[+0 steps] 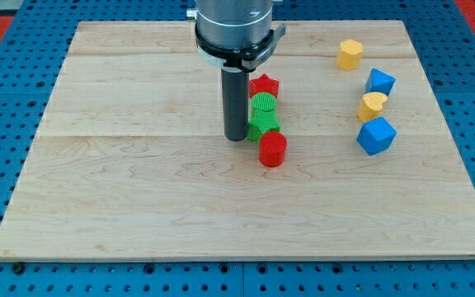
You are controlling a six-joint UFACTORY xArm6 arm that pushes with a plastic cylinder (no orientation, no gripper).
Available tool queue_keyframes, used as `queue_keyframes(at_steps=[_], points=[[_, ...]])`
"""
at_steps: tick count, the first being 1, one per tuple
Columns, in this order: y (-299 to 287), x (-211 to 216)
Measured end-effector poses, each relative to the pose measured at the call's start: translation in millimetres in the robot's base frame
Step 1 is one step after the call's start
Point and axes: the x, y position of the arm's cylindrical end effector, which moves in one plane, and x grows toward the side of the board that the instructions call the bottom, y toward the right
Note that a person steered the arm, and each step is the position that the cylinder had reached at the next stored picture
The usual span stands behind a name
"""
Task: Touch the bottom right of blue cube
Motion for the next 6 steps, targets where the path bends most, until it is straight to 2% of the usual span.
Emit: queue_keyframes(at_steps=[4,5,6], points=[[-7.2,-6.2],[-25.3,-6.2],[-71.5,-6.1]])
